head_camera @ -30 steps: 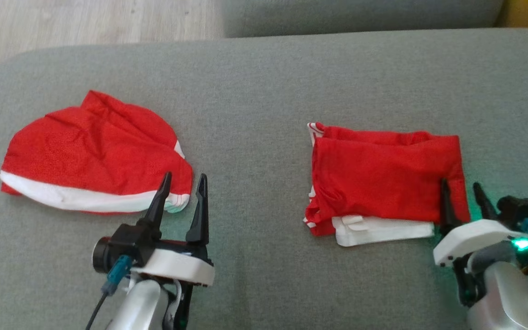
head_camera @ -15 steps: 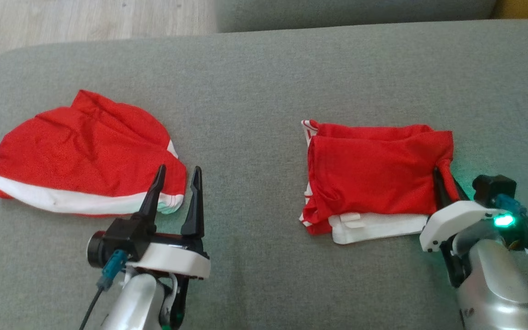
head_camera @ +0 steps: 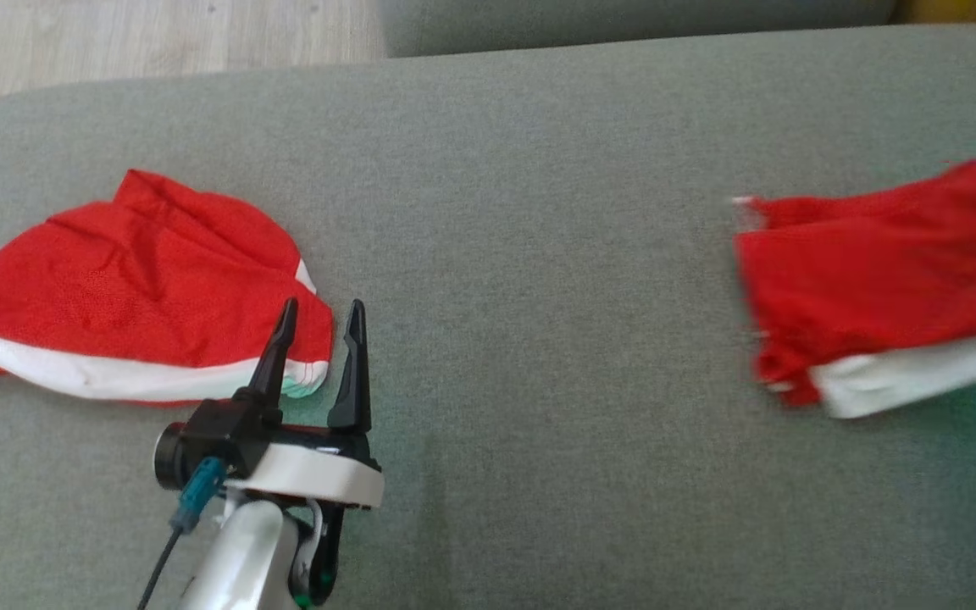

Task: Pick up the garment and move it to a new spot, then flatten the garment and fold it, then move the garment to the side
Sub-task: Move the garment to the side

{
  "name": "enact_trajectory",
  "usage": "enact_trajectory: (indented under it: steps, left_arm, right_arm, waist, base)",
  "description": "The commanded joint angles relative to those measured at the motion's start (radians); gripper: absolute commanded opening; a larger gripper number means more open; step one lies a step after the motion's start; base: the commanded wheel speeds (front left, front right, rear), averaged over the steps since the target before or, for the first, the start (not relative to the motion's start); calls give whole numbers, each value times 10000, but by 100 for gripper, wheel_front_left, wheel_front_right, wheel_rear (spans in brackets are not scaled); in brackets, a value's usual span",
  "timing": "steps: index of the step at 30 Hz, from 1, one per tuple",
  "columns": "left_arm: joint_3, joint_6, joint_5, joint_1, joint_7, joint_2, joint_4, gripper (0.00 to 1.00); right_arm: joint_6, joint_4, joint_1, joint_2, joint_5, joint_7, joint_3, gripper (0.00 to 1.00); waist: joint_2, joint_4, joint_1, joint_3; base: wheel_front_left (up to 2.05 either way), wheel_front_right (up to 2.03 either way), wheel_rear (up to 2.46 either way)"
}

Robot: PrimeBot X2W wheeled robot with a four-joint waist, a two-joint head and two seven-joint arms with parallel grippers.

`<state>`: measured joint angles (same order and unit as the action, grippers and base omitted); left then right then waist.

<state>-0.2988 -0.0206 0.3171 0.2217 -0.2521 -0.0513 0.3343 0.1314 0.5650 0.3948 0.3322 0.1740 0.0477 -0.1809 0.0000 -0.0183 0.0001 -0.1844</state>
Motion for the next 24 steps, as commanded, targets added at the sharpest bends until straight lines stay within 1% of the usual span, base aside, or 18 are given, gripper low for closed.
enact_trajectory:
  steps: [1,3,9,14,24]
  left_arm:
    - [344,-66,-78,468,-97,-3,-370,100]
    - [362,-92,-83,508,-97,-2,-400,100]
    - [416,-135,-134,568,-97,1,-437,100]
    - [429,-181,-163,630,-97,4,-417,100]
    - [533,-215,-259,602,-97,6,-405,100]
  right_arm:
    - [-7,-433,243,660,128,135,-324,0]
    - [-7,-421,256,1075,345,306,-493,0]
    - [-7,-510,464,1186,682,651,-1337,0]
    - [-7,-546,547,1018,1165,672,-1935,0]
    - [-7,-827,530,573,1818,524,-2436,0]
  waist:
    - [0,-89,-1,-147]
    - [0,-148,-1,-271]
    - [0,-234,-1,-484]
    - [0,-313,-1,-569]
    - [0,-228,-1,-667]
  base:
    - [0,0,0]
    - [0,0,0]
    - [0,0,0]
    - [0,0,0]
    - [0,0,0]
